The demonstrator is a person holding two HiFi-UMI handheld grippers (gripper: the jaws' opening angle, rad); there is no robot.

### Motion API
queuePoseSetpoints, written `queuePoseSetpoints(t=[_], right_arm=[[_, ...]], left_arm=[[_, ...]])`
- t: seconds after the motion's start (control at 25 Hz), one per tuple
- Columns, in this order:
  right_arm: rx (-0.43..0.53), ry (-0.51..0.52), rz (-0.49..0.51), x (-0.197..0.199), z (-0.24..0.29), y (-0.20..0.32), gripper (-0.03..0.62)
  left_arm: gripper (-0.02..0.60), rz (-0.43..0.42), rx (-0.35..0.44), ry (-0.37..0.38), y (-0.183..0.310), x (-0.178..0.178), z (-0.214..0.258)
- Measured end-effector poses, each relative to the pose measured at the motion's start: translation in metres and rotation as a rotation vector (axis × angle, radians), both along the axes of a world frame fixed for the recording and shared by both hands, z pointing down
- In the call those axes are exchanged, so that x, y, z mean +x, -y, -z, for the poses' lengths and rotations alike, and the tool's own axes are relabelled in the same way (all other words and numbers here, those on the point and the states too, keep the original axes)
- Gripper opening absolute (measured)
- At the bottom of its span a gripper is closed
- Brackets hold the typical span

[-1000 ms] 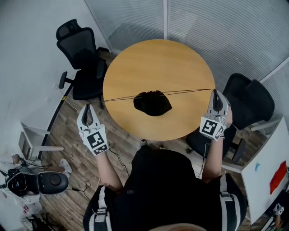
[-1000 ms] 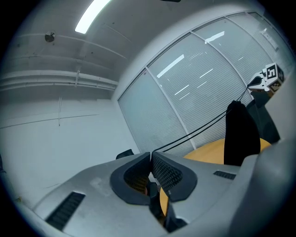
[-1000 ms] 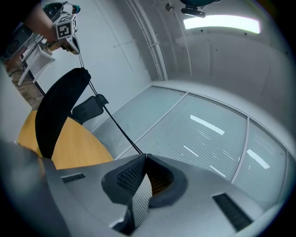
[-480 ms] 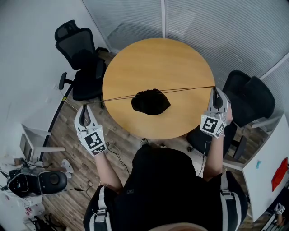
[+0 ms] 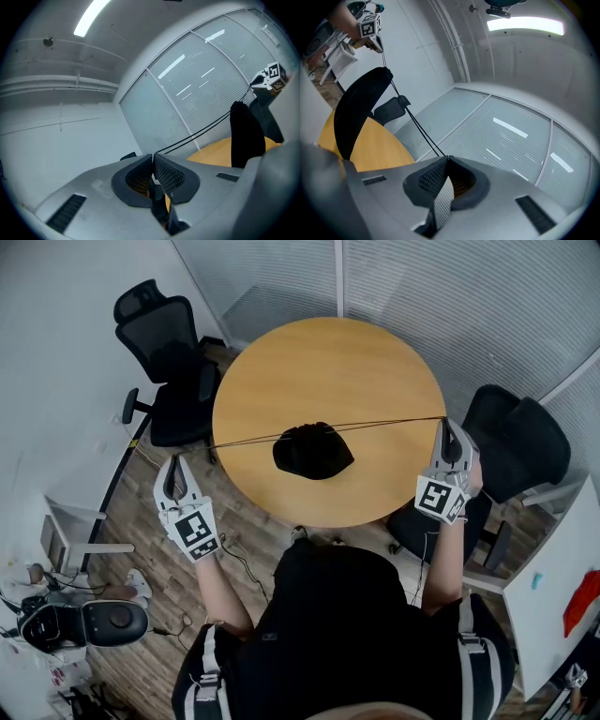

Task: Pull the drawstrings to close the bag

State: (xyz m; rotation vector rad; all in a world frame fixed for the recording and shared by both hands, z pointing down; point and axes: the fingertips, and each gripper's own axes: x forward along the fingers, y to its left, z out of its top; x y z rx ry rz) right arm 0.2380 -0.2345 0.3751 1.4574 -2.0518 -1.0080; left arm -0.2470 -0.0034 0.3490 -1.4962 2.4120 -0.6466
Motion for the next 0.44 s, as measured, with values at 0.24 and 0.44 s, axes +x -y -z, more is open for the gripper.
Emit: queuePoseSetpoints(t=[0.24,0.44], right_arm=[[-0.006,-0.005,0.004,-0.0047,-0.0018,0.0021,0.060],[-0.010,-0.004,0.005,-0.0078,-0.0065,0.0028,0.060]], left_arm=[[0.021,0.002,-0.002,-0.005,-0.0006,-0.0033,-0.0010],[0.021,0.007,-0.007,-0.011,-0.0022,-0.0056,-0.0061]])
